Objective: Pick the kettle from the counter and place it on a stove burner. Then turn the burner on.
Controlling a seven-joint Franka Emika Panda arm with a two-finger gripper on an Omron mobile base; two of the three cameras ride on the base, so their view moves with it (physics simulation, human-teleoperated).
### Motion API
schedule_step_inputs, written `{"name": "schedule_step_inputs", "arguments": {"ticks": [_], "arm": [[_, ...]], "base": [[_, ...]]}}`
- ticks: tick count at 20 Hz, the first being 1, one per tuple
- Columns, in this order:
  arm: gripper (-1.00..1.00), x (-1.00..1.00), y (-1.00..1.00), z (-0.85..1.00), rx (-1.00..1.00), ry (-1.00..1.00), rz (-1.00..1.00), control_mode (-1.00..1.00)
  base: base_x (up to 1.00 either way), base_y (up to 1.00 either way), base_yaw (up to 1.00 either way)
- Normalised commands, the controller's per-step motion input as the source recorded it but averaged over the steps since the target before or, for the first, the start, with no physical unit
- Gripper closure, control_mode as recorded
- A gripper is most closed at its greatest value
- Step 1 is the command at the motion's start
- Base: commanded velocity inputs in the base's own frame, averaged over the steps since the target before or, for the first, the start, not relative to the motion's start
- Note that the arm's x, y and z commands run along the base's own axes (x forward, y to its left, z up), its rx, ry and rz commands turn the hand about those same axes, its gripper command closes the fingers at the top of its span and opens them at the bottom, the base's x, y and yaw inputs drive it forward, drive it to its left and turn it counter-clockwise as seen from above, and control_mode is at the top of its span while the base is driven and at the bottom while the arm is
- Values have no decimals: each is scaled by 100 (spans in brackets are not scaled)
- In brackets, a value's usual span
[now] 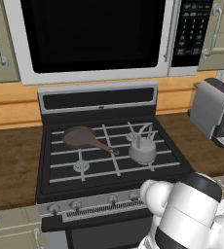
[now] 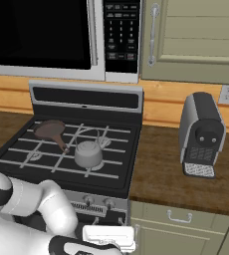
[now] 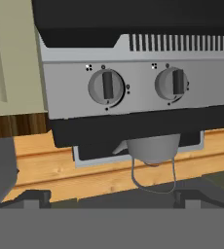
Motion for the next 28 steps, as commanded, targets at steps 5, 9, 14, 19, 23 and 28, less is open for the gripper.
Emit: {"name": "schedule_step_inputs", "arguments": {"ticks": [5, 9, 14, 19, 23, 28], "arm": [[-100, 16, 11, -9, 2, 0, -3, -100], [-100, 0, 4, -5, 0, 0, 0, -100], [-100, 29, 0, -8, 0, 0, -1, -100], [-100, 32, 0, -1, 0, 0, -2, -100], [-100, 11, 0, -21, -2, 0, -1, -100], [-100, 4, 1, -35, -5, 0, -1, -100]], "base": [[0, 0, 0], [0, 0, 0], [0, 0, 0], [0, 0, 0], [0, 0, 0], [0, 0, 0]]}}
